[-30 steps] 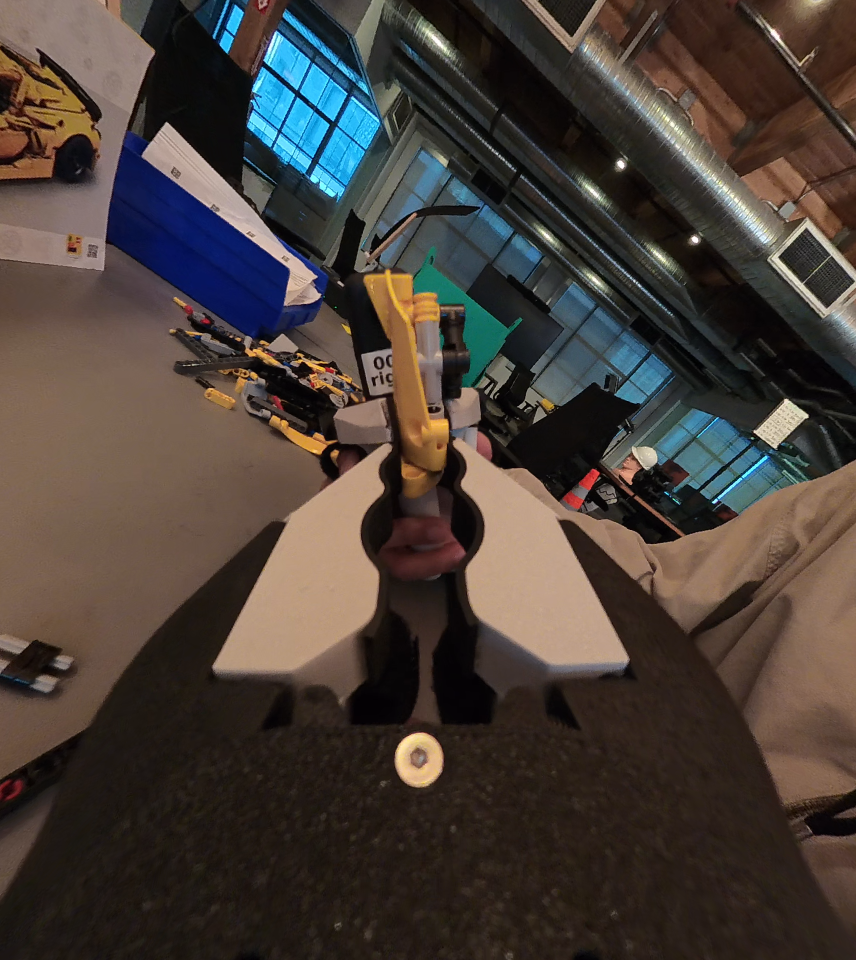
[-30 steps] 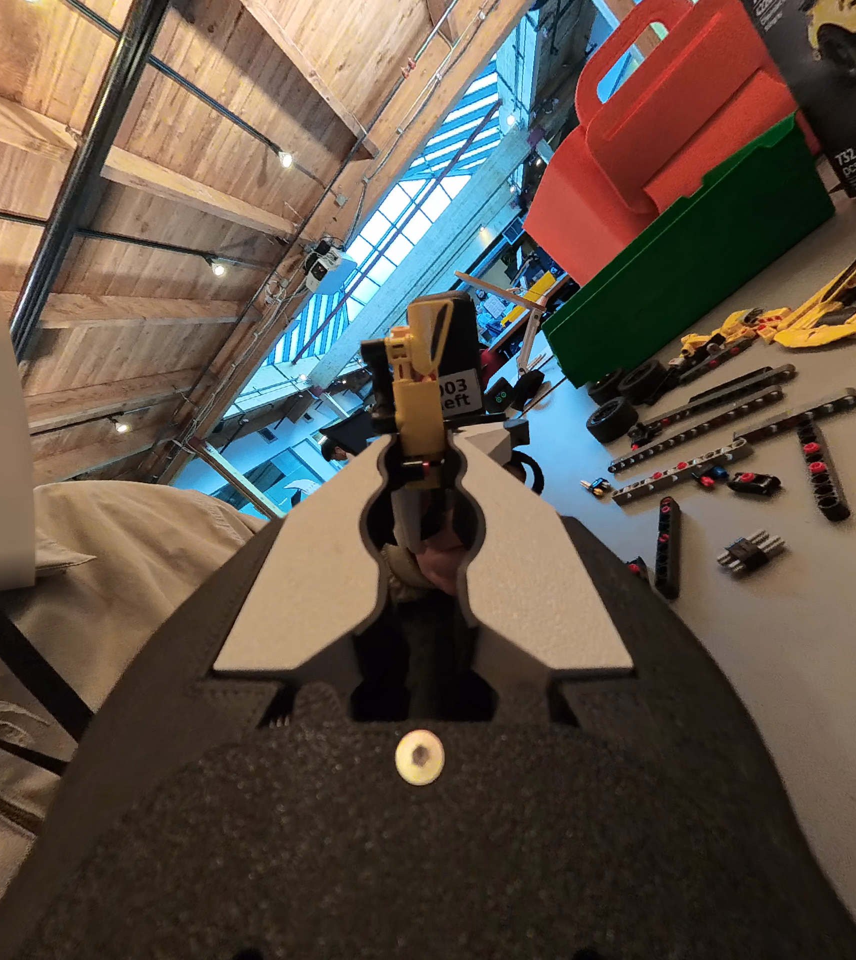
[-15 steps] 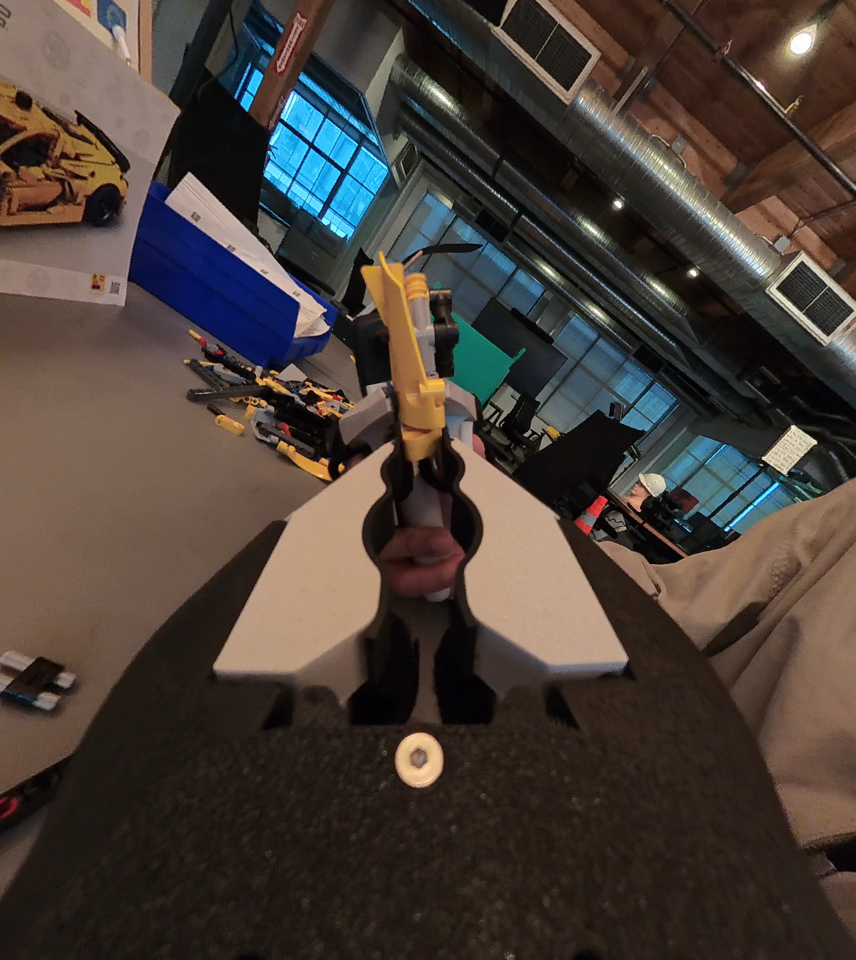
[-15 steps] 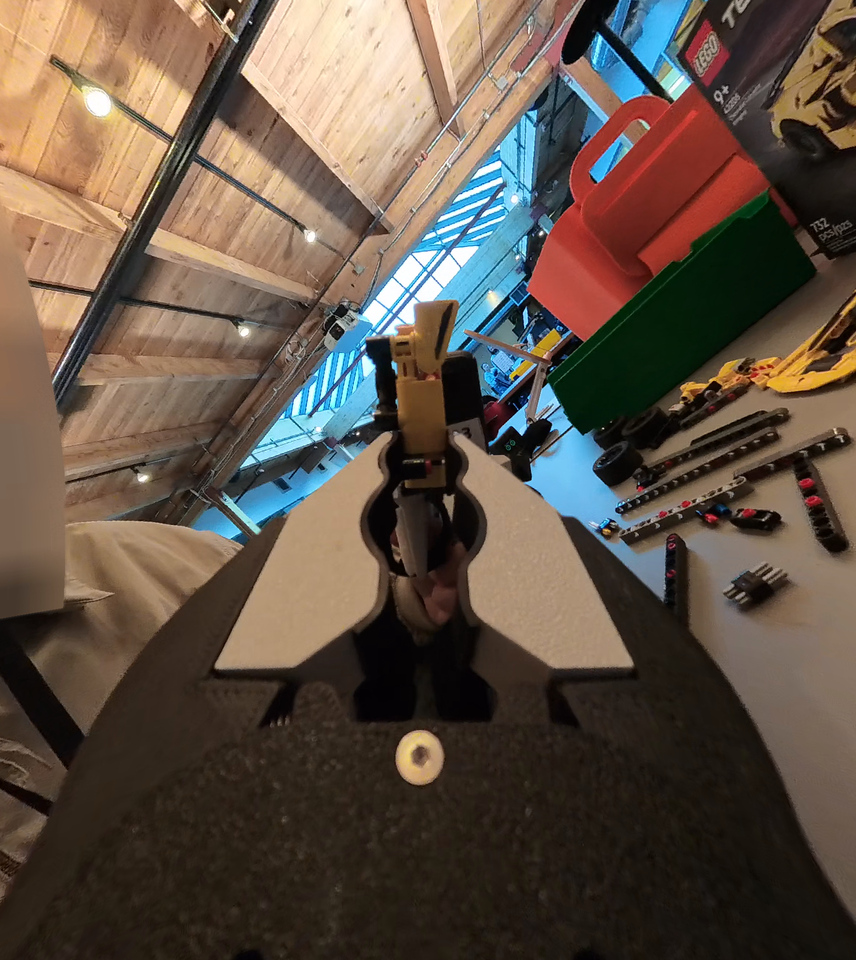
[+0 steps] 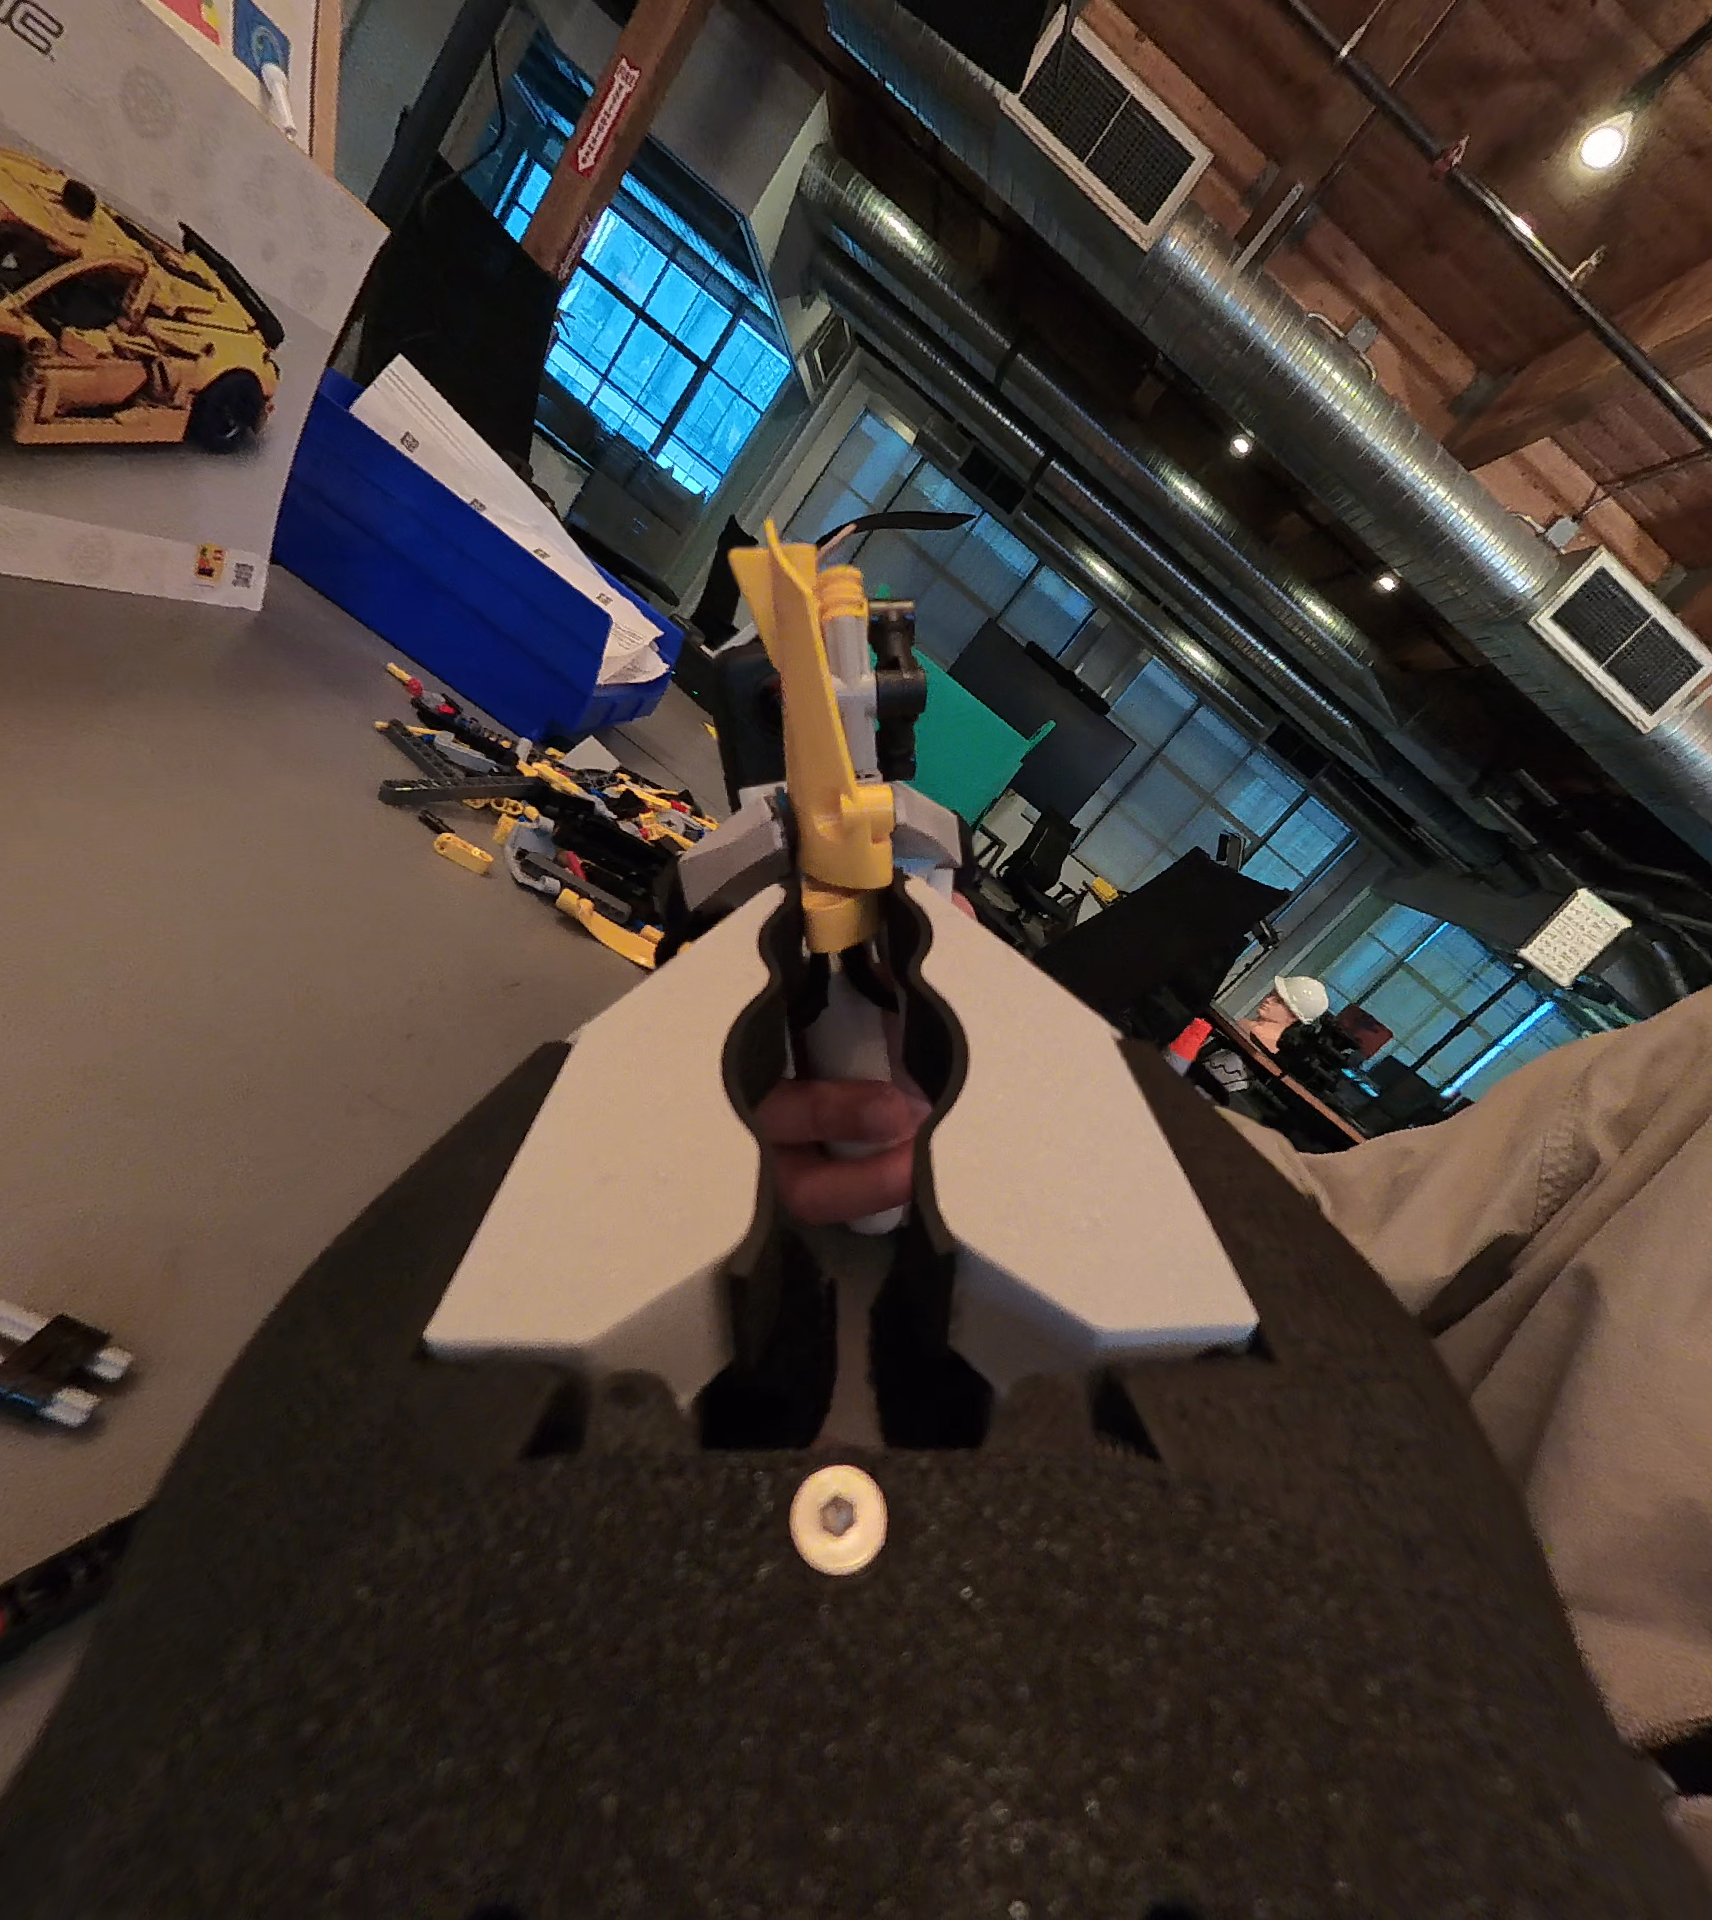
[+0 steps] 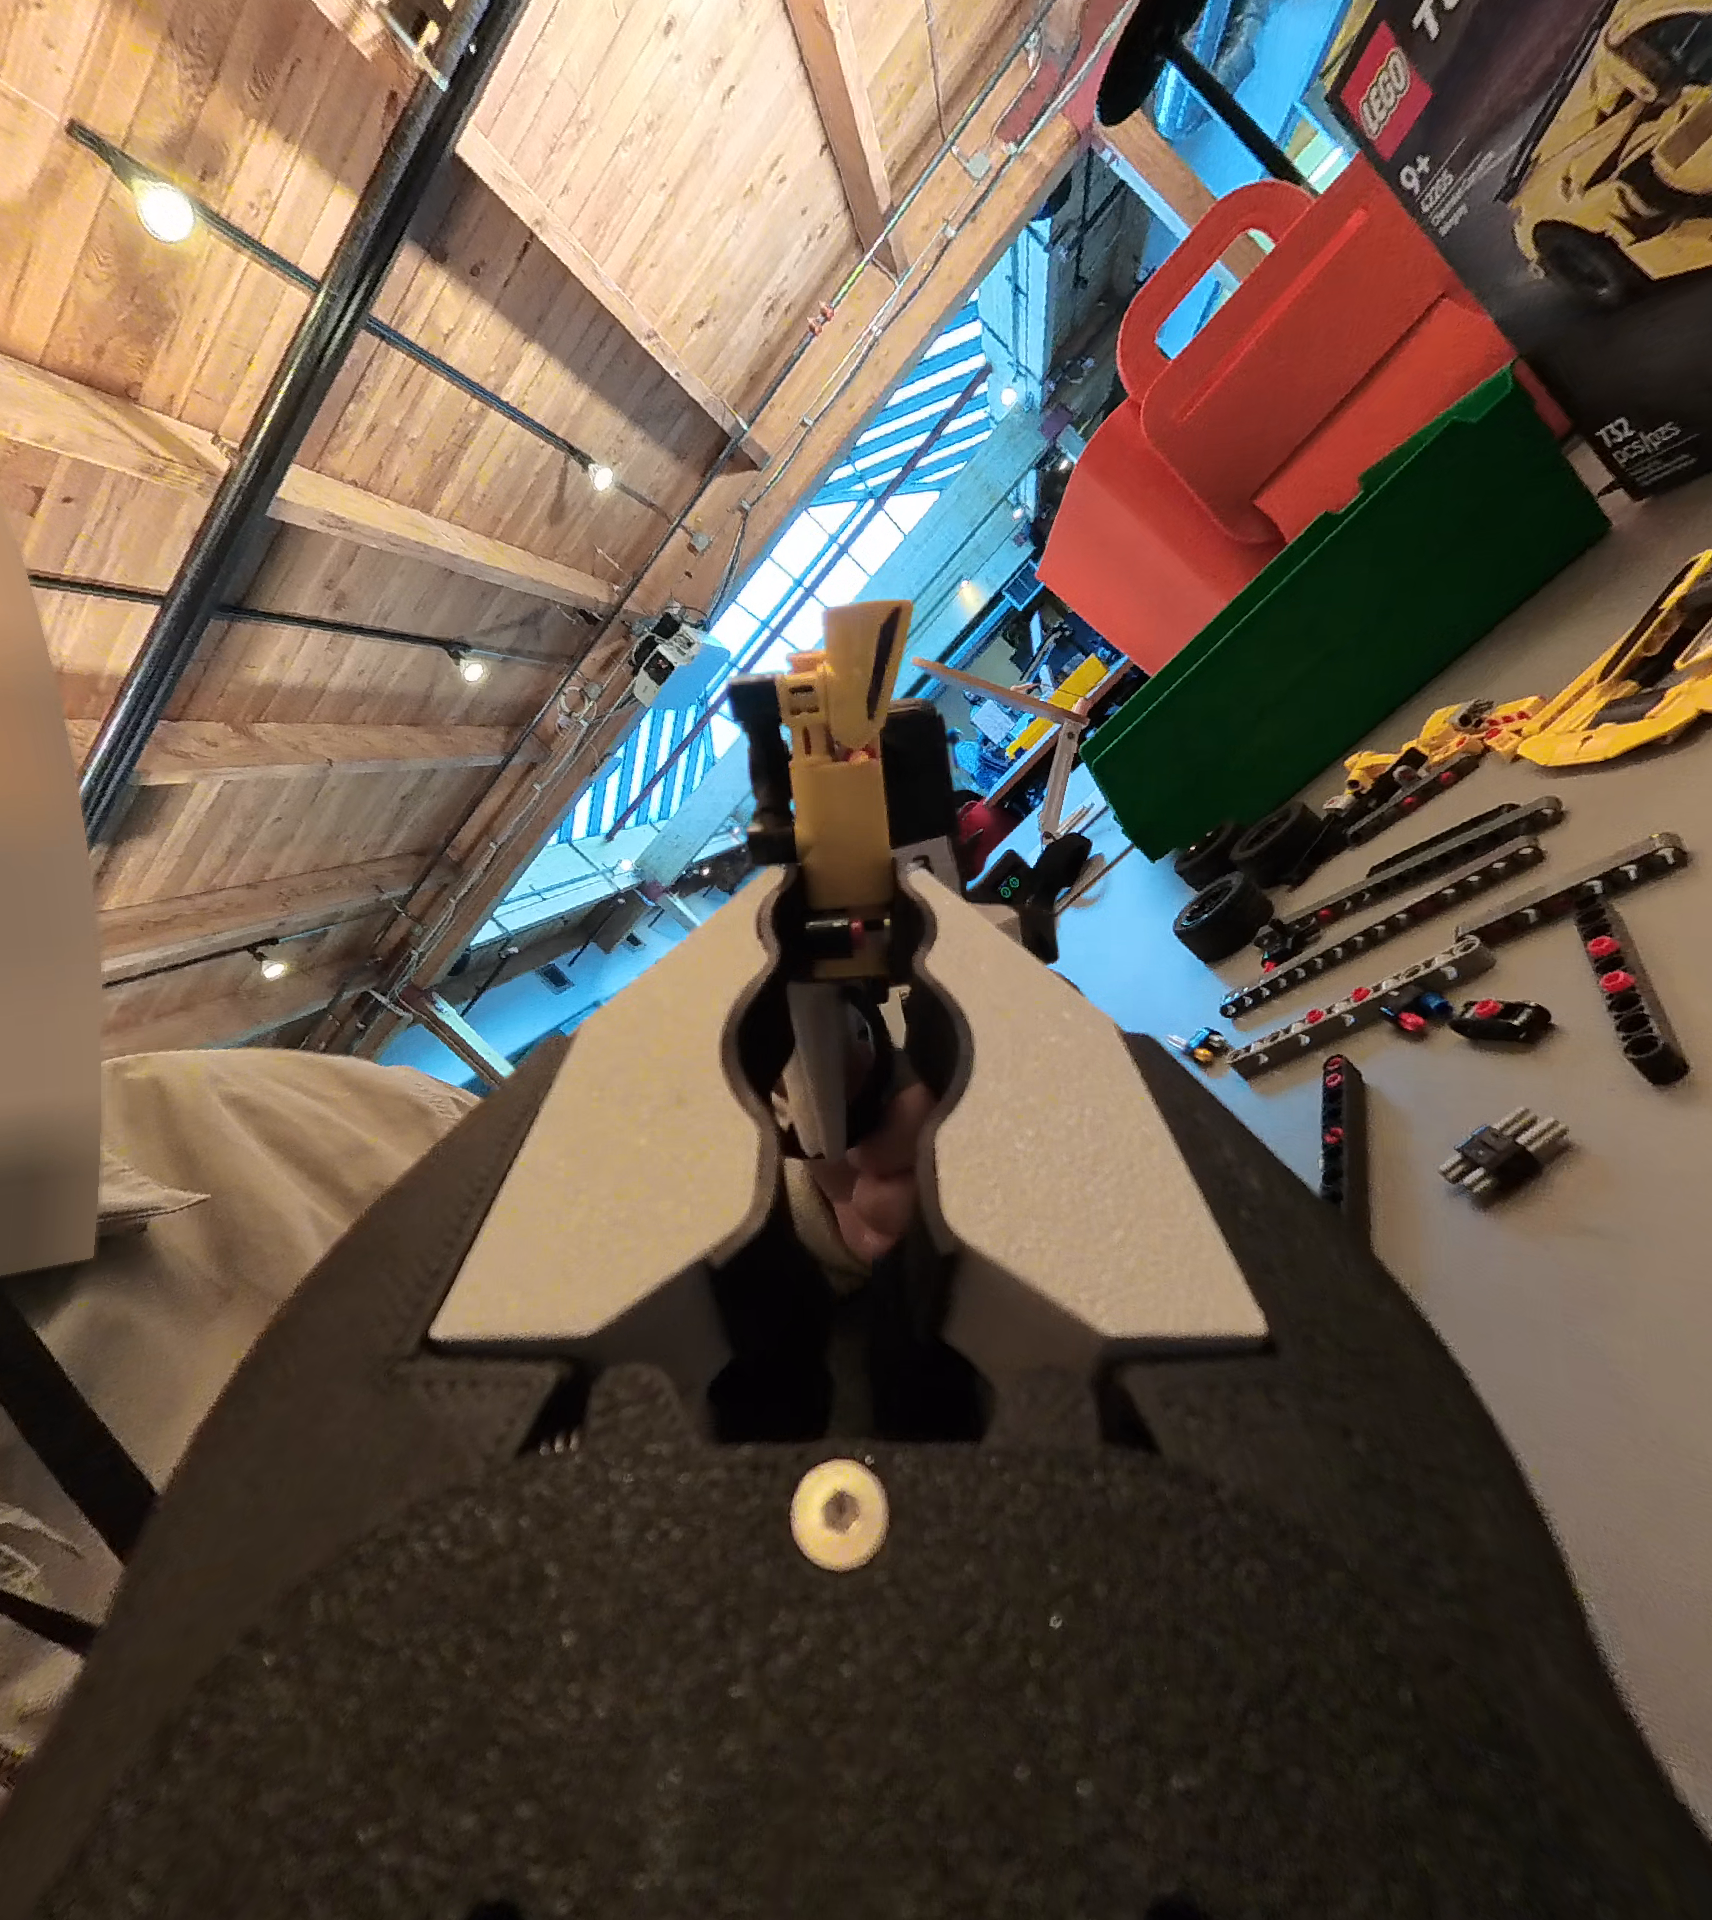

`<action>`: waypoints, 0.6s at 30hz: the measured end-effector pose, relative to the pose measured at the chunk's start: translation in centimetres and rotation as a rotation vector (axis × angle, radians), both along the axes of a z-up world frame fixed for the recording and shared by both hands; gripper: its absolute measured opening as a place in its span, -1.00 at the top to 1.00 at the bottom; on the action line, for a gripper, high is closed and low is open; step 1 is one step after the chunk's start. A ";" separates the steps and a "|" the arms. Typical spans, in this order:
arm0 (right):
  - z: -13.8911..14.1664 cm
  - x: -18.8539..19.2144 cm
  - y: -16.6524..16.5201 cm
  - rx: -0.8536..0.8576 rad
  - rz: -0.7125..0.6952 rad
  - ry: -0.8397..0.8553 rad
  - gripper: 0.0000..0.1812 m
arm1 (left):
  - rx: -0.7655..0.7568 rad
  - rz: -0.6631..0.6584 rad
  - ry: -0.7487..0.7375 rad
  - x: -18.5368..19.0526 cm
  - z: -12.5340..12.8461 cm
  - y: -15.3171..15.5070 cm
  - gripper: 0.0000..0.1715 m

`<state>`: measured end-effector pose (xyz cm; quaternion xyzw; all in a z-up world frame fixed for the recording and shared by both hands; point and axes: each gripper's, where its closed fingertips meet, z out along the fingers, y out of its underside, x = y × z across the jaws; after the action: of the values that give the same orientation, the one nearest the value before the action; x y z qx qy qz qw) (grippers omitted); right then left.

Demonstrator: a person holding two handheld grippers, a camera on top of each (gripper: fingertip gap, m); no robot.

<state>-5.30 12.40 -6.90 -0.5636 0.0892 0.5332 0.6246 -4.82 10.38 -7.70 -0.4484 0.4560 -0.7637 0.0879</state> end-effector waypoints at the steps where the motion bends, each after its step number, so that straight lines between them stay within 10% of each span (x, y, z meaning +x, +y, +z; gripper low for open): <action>1: 0.0 0.0 0.0 0.001 -0.008 0.010 0.84 | 0.018 0.011 -0.005 0.0 -0.1 0.0 0.82; 18: 0.6 0.7 0.4 0.048 -0.053 0.086 0.87 | 0.029 0.054 -0.046 0.1 0.3 0.7 0.82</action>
<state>-4.58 12.85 -6.31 -0.5225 0.1182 0.5424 0.6472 -4.70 11.05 -7.40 -0.4418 0.4525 -0.7645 0.1253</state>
